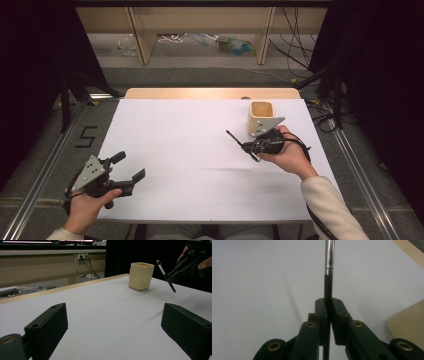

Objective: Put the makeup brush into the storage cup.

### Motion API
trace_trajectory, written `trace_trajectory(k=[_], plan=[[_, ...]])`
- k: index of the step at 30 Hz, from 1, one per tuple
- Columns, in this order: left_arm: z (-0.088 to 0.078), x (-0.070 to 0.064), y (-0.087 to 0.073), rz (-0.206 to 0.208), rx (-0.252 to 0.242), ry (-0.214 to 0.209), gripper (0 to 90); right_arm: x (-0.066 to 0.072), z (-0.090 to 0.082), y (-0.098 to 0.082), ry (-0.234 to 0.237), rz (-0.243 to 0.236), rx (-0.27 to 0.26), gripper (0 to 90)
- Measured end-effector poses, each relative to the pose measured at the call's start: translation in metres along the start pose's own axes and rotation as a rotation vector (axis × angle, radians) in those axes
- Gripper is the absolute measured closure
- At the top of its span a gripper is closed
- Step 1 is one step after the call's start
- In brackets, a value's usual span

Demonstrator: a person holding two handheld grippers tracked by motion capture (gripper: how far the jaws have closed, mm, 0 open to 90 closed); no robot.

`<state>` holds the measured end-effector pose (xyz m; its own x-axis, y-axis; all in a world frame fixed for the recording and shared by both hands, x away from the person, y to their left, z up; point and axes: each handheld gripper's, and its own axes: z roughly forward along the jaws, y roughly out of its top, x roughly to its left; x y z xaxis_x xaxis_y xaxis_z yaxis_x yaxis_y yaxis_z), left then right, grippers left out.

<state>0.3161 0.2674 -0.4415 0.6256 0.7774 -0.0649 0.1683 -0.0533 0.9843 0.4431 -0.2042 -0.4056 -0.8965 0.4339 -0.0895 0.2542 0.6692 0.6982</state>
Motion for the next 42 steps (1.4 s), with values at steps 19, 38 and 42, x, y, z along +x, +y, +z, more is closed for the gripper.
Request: trace_trajectory(k=[19,38,42], plan=[[0.0,0.0001,0.0,0.0,0.001,0.001,6.7,-0.0042,-0.0052,-0.0001,-0.01,0.024,-0.066,84.6],[-0.0001,0.0001,-0.0001,0.0,0.001,0.001,6.8,-0.0056,-0.0073,-0.0004,-0.024,0.042,-0.103,84.6],[0.0,0.0001,-0.0001,0.0,0.001,0.001,6.8,-0.0061,-0.0073,-0.0004,-0.032,0.039,-0.114,84.6]])
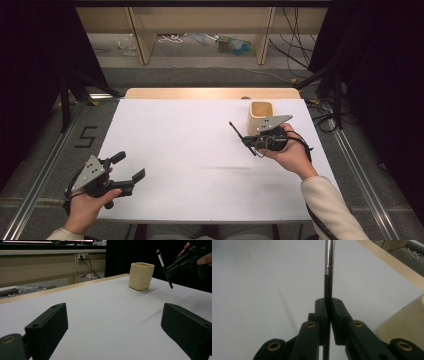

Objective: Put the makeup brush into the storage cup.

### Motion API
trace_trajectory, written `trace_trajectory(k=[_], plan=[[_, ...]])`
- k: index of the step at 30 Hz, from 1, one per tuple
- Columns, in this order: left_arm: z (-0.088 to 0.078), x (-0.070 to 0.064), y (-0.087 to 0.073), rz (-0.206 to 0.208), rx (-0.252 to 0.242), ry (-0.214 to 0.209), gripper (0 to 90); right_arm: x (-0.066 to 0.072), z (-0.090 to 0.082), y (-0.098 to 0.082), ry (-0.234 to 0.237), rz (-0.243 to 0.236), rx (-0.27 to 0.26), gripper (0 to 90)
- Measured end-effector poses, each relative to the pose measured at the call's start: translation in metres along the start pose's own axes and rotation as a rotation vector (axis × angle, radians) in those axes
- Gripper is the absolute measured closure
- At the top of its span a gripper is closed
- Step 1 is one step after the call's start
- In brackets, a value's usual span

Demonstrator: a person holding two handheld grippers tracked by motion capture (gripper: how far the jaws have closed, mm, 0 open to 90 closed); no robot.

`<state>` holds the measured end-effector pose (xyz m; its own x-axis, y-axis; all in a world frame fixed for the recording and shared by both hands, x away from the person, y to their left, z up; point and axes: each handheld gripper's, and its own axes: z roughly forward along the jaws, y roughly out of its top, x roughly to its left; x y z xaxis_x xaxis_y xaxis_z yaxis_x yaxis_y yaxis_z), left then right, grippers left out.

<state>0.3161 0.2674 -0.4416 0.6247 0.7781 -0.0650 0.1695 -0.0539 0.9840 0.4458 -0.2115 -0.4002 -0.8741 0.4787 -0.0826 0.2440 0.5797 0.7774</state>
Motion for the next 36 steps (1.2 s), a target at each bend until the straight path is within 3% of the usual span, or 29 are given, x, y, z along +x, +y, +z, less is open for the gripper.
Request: trace_trajectory(k=[36], plan=[[0.0001,0.0002,0.0,-0.002,0.0,0.001,7.0,-0.0051,-0.0068,0.0002,-0.044,0.048,-0.09,84.6]])
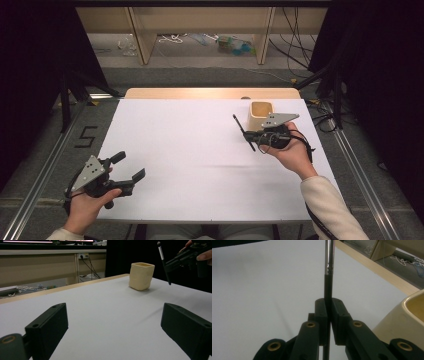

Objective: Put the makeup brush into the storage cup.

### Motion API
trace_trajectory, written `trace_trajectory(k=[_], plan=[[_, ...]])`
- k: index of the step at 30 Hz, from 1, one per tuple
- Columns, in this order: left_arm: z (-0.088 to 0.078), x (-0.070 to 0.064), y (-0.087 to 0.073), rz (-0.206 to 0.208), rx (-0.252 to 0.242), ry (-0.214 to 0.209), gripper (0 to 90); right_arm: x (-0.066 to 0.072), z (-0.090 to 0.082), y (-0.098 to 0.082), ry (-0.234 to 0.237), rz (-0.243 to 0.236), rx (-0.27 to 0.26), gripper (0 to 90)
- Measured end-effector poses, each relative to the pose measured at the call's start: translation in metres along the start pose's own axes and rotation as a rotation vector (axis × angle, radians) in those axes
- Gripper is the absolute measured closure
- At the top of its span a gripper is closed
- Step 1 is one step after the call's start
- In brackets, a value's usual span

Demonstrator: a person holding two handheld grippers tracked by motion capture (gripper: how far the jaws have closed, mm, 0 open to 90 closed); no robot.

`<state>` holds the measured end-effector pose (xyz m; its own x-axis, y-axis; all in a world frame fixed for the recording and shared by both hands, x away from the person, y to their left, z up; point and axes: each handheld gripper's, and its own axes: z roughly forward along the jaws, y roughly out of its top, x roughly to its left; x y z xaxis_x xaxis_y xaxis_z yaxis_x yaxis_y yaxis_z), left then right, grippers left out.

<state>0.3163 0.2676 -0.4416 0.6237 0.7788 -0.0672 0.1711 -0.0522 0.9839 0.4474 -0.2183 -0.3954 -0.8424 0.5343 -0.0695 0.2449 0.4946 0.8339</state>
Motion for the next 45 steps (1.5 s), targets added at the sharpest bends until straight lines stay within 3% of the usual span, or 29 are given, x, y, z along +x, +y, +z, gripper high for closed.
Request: trace_trajectory(k=[45], plan=[[0.0,0.0001,0.0,-0.001,-0.002,-0.001,7.2,-0.0079,-0.0096,-0.0004,-0.045,0.089,-0.128,84.6]])
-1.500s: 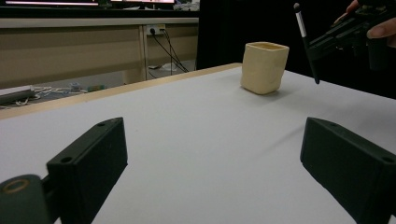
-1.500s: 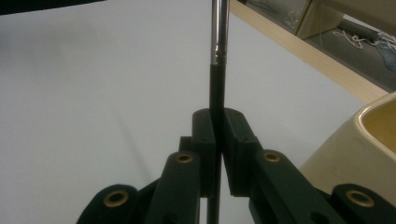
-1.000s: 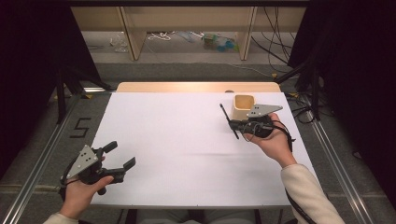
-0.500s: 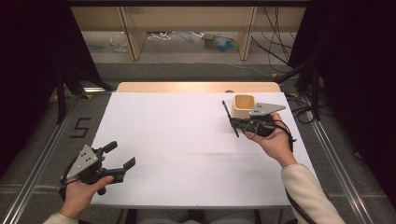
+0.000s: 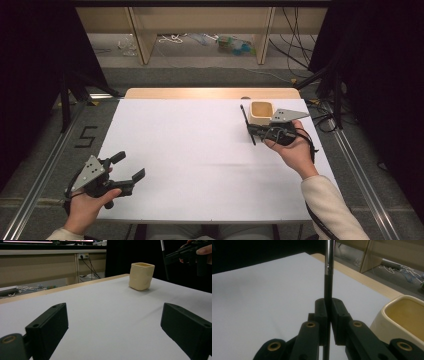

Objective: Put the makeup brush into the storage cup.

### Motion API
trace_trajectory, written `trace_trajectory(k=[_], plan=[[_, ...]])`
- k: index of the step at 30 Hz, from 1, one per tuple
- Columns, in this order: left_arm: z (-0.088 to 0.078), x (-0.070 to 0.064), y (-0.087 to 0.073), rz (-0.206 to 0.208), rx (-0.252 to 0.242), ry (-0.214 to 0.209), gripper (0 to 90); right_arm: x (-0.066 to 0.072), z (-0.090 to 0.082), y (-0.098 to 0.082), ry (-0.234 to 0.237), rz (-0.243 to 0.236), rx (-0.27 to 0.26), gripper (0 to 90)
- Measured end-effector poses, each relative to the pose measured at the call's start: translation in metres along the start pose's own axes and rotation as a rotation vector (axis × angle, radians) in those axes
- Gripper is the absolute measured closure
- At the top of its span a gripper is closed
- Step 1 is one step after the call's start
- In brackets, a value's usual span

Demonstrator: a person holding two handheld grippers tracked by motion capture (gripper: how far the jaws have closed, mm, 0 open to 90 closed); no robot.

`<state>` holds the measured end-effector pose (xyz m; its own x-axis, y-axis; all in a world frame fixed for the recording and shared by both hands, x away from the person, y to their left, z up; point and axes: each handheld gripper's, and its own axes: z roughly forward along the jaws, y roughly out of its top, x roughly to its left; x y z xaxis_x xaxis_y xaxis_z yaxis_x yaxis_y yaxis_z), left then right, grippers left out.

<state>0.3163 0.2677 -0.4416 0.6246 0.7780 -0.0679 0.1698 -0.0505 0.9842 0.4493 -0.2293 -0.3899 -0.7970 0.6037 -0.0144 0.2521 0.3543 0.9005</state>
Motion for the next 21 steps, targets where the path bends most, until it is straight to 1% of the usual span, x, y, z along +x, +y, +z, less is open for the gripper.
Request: trace_trajectory(k=[2,3,5,6,7,10,11,12,14,15,17,18,19,21], plan=[[0.0,0.0,0.0,0.0,0.001,0.001,7.1,-0.0001,-0.0007,0.0003,0.007,0.007,0.004,84.6],[0.0,-0.0001,0.0,-0.002,0.0,0.001,7.2,-0.0004,-0.0016,0.0005,-0.003,0.007,0.001,84.6],[0.0,-0.0001,0.0,0.0,0.001,0.001,7.1,-0.0009,-0.002,0.0005,-0.005,0.006,-0.007,84.6],[0.0,-0.0001,0.0,0.0,0.0,0.0,7.2,-0.0008,-0.0017,0.0004,-0.005,0.014,-0.012,84.6],[0.0,0.0,0.0,0.0,0.0,0.001,7.2,-0.0017,-0.0023,0.0005,-0.013,0.006,-0.017,84.6],[0.0,-0.0001,0.0,0.0,0.001,0.001,7.2,-0.0017,-0.0029,0.0006,-0.005,0.021,-0.019,84.6],[0.0,-0.0001,0.0,0.0,0.001,0.001,7.2,-0.0025,-0.0027,0.0006,-0.019,0.012,-0.033,84.6],[0.0,-0.0001,0.0,0.001,0.001,0.001,7.2,-0.0022,-0.0034,0.0008,-0.012,0.022,-0.024,84.6],[0.0,-0.0001,-0.0001,-0.001,0.001,0.001,7.2,-0.0025,-0.0037,0.0007,-0.016,0.028,-0.036,84.6],[0.0,-0.0001,0.0,-0.001,0.001,0.001,7.2,-0.0034,-0.0036,0.0008,-0.024,0.017,-0.045,84.6],[0.0,-0.0001,0.0,0.0,0.001,0.001,7.2,-0.003,-0.0045,0.0008,-0.02,0.034,-0.04,84.6],[0.0,-0.0001,-0.0001,-0.001,0.001,0.0,7.2,-0.0039,-0.0051,0.001,-0.027,0.024,-0.044,84.6],[0.0,-0.0001,0.0,0.001,0.001,0.0,7.2,-0.0042,-0.0044,0.0008,-0.023,0.025,-0.054,84.6],[0.0,0.0,0.0,0.001,0.001,0.0,7.2,-0.0042,-0.0056,0.0011,-0.021,0.032,-0.048,84.6]])
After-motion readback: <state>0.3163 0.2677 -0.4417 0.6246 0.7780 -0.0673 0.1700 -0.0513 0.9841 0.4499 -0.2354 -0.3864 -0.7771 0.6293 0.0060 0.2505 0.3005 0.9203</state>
